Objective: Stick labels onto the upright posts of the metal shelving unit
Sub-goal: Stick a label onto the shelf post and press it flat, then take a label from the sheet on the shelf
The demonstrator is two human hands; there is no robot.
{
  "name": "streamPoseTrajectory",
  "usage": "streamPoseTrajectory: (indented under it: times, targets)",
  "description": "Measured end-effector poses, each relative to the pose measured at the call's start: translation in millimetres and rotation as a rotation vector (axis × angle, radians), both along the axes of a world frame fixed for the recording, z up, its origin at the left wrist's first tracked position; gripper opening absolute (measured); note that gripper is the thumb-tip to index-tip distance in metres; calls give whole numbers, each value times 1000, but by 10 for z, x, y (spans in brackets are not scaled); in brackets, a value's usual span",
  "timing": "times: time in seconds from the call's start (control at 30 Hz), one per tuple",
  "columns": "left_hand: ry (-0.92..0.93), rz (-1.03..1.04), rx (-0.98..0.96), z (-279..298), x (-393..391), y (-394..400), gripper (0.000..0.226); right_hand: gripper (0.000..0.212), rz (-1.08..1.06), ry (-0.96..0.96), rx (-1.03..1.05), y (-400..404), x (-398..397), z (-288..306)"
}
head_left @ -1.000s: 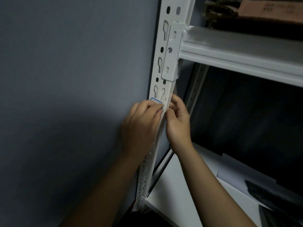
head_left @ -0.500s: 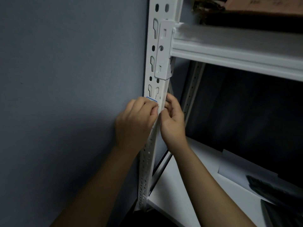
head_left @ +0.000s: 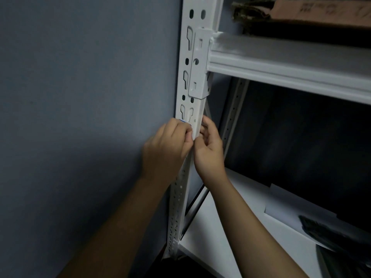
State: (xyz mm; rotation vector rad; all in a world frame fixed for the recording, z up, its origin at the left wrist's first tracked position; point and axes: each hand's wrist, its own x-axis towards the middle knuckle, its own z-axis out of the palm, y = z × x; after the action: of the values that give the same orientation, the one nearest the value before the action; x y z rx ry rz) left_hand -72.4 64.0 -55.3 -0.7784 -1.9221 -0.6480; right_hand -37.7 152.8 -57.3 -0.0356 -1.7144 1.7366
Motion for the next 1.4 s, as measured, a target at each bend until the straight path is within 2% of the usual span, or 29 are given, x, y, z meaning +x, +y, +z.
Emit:
streamPoseTrajectory:
  times: [0.17,0.33,0.43,0.5,0.57,0.67,0.77,0.9,1.07,1.23,1.4]
  targets:
    - [-47,14,-43,-114,3,-15,22,45,-20,-18,4,12,-29,-5]
    - [-244,-50,-71,-327,68,-55,24,49,-43,-32,12,-15,-29,-12]
    - [-489,-234,139,-297,147,-89,15,52,14,-30,-28,35,31,-16]
    - [-564,-313,277,-239,200,-90,13,50,14,-60,3,44,161,-38]
    - [-641,-395,395,-164,230,-91,9,42,-67,-74,100,42,308,-70]
    - [-831,-546,531,-16,295,-123,14,21,-216,-22,286,23,476,-40]
    - [-961,-663,581,135,401,-168,16,15,-223,17,353,-27,577,68]
    - [-998,-749,611,330,544,-208,16,18,-234,61,327,-98,719,254]
    - [-998,-821,610,651,730,-253,13,10,-320,174,426,-92,929,585]
    - [-922,-843,629,1069,994,-220,12,7,-507,308,629,-23,1163,970]
    - [-799,-856,601,1563,1293,-38,11,7,-506,322,575,104,1506,1447]
